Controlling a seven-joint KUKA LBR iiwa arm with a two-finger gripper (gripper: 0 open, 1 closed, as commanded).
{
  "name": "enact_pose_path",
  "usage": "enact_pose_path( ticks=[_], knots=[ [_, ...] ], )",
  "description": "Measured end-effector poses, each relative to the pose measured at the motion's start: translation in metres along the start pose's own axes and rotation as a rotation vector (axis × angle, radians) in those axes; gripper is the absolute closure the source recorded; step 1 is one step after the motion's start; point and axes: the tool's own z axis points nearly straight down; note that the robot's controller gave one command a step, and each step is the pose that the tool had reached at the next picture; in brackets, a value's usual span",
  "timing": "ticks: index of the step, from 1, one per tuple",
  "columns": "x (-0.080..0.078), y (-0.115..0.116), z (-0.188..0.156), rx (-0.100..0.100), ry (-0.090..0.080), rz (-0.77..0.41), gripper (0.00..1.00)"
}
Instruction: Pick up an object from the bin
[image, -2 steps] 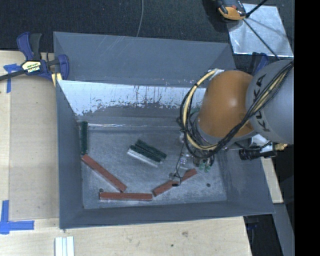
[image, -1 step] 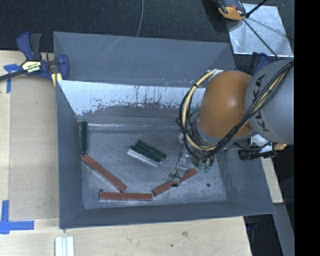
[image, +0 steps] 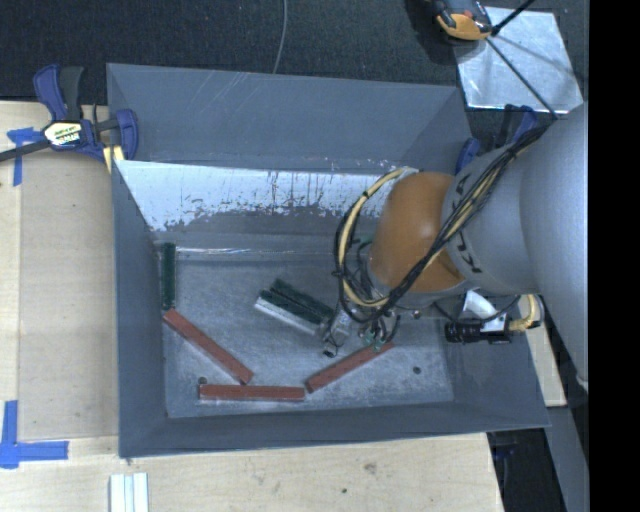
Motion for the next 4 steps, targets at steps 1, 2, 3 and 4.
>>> enact_pose_path(
  ticks=[1,2,3,4],
  knots=[
    [0.000,0.000,0.000,0.000,0.000,0.000,1.00],
    [-0.022,0.023,-0.036,0.003,0.005,0.036,1.00],
    [-0.034,0.031,-0.058,-0.003,-0.007,0.048,1.00],
    [-0.013,0.032,-0.002,-0.001,-0.002,-0.015,0.00]
  ],
)
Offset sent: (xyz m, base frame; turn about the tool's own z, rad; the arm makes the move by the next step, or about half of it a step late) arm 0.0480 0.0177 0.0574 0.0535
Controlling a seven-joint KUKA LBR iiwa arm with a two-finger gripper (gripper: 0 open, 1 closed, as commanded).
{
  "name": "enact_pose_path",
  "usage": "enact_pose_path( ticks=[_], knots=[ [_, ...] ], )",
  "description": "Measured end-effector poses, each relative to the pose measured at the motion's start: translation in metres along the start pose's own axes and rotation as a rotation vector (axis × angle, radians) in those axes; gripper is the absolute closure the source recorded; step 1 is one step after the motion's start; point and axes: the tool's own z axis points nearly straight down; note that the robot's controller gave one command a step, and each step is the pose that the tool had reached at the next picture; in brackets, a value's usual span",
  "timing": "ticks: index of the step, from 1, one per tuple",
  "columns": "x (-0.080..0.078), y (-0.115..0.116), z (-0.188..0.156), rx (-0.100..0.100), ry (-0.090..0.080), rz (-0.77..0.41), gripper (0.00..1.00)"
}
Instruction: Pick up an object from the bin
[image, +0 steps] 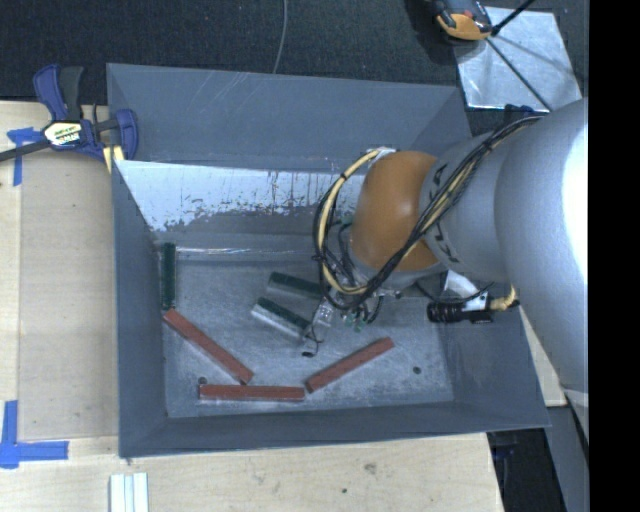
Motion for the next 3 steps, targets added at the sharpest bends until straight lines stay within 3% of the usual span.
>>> enact_pose_path(
  ticks=[1,2,3],
  knots=[
    [0.000,0.000,0.000,0.000,0.000,0.000,0.00],
    [0.017,-0.008,-0.024,0.002,0.004,-0.252,1.00],
    [0.017,-0.008,-0.024,0.002,0.004,-0.252,0.00]
  ],
)
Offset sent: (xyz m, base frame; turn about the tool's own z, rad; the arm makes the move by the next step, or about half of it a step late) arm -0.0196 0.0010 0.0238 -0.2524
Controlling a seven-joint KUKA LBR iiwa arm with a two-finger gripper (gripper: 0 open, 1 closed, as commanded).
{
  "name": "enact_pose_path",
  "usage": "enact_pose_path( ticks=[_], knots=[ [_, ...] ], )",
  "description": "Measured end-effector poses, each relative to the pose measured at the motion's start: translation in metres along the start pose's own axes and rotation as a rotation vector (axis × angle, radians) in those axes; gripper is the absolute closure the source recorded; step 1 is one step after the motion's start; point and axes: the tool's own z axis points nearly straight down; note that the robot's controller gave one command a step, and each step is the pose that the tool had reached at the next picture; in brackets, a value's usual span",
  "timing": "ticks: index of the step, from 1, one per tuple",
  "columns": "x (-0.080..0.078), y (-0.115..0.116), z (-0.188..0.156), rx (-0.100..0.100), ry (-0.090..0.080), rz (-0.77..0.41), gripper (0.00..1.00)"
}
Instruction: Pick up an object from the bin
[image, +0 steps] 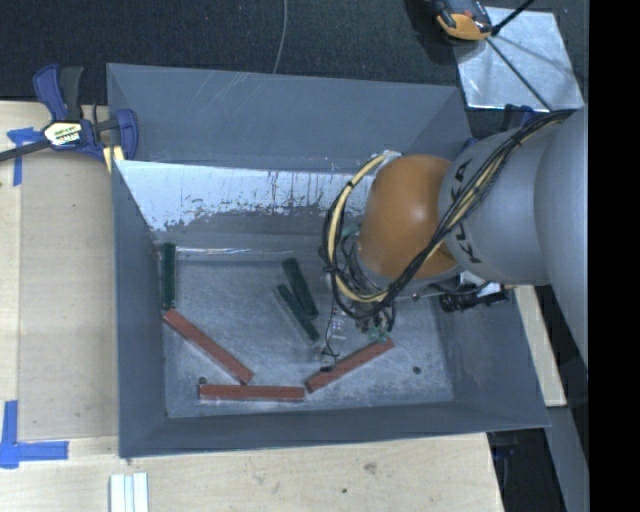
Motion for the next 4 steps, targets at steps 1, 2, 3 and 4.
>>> enact_pose_path(
  ticks=[1,2,3,4],
  knots=[
    [0.000,0.000,0.000,0.000,0.000,0.000,0.00],
    [-0.011,0.044,0.026,-0.002,-0.004,0.079,1.00],
    [-0.011,0.044,0.026,-0.002,-0.004,0.079,1.00],
    [-0.033,0.051,-0.083,-0.001,-0.002,0.049,1.00]
  ],
)
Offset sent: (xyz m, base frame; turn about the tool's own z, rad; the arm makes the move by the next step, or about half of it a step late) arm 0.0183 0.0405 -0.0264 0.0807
